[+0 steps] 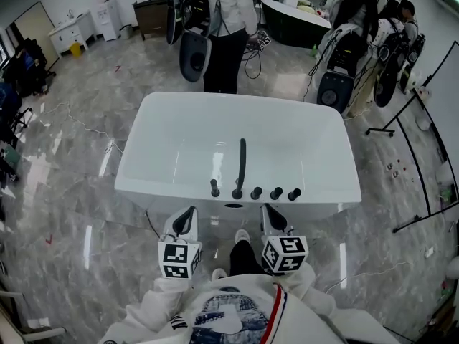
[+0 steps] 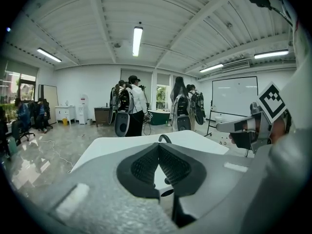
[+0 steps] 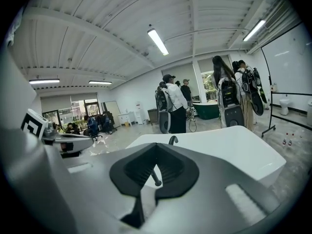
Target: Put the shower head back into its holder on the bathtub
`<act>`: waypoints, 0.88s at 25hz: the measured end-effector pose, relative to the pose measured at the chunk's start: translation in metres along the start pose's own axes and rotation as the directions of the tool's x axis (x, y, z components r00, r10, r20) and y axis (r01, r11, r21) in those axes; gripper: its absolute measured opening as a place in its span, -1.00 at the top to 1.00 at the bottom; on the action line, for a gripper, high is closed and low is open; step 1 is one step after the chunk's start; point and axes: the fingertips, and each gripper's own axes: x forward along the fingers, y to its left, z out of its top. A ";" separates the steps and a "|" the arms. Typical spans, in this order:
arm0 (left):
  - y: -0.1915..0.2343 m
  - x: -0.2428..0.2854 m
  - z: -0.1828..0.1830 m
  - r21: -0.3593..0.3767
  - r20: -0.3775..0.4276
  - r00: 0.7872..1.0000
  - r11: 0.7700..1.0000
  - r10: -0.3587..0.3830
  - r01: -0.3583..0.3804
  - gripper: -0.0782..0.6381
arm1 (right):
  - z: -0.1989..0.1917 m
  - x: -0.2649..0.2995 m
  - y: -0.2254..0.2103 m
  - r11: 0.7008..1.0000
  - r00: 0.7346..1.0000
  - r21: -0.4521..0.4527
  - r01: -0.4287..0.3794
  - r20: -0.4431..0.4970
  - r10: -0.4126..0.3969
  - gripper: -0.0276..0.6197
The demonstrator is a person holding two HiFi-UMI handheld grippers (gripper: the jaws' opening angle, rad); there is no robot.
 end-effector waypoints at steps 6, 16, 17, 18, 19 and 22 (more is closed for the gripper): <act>-0.017 -0.038 -0.008 0.015 0.021 1.000 1.000 -0.017 0.017 0.77 | -0.017 -0.040 0.015 1.000 1.000 -0.005 0.017 0.010 -0.016 0.90; -0.045 -0.059 -0.015 0.009 0.008 0.999 0.999 -0.052 0.052 0.77 | -0.026 -0.075 0.022 0.999 1.000 -0.042 0.003 -0.010 -0.004 0.90; -0.045 -0.058 -0.015 0.011 0.007 0.999 0.999 -0.049 0.049 0.77 | -0.026 -0.075 0.021 0.999 1.000 -0.040 0.003 -0.011 -0.004 0.90; -0.046 -0.057 -0.013 0.012 0.007 0.999 0.999 -0.046 0.046 0.77 | -0.024 -0.075 0.018 0.999 1.000 -0.038 0.004 -0.010 -0.004 0.90; -0.047 -0.056 -0.011 0.014 0.008 0.999 0.999 -0.044 0.043 0.77 | -0.023 -0.075 0.015 0.999 1.000 -0.037 0.003 -0.010 -0.003 0.90; -0.050 -0.054 -0.003 0.028 0.013 0.999 0.999 -0.029 0.029 0.77 | -0.015 -0.073 0.010 0.999 1.000 -0.040 -0.006 -0.006 0.006 0.90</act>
